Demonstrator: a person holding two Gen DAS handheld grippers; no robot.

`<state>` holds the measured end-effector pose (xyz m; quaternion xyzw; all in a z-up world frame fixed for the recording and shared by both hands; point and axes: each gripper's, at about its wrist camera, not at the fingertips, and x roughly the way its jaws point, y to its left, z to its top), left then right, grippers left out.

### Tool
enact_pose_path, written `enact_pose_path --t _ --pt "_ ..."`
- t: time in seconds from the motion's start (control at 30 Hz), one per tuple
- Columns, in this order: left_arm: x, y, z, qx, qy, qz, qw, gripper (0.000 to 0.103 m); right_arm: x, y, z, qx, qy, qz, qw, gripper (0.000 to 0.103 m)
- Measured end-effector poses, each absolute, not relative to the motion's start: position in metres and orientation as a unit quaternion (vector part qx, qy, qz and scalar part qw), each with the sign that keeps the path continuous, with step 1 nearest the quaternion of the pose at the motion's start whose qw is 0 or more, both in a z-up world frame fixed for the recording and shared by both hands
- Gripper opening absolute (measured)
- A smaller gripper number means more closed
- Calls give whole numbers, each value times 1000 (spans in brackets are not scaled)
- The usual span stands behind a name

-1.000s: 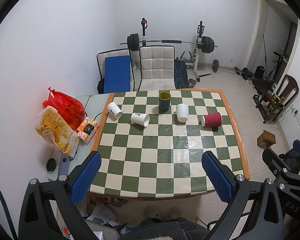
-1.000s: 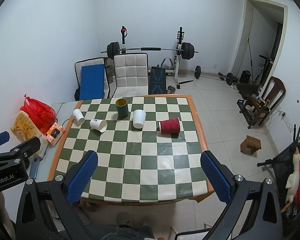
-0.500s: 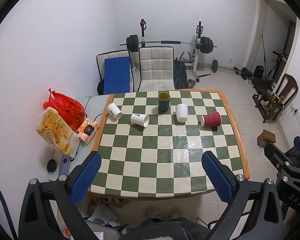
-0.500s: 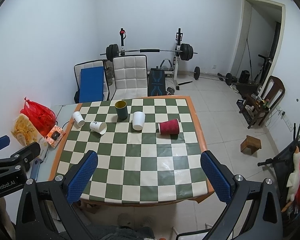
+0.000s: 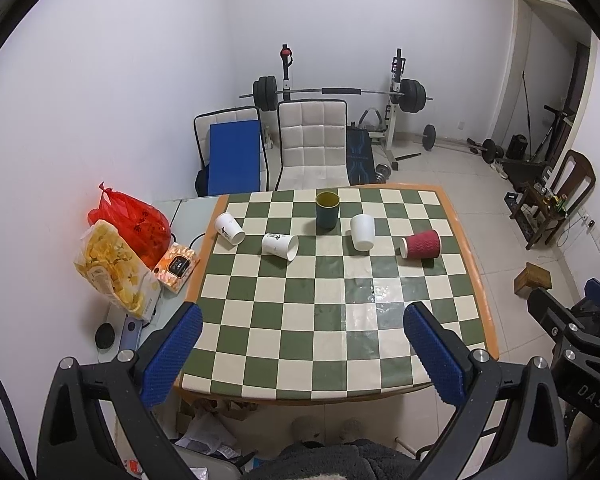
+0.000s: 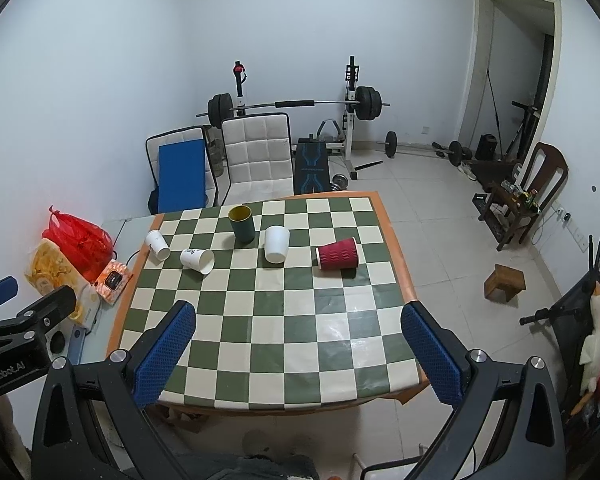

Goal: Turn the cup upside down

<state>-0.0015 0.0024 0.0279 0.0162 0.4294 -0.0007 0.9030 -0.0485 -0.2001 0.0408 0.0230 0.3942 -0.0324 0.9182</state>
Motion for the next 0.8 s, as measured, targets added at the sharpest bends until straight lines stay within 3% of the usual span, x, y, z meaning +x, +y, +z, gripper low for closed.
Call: enact_pose_path --t 0.8 --pt "-4 0 28 16 426 0 904 103 -50 -202 39 27 392 -30 919 103"
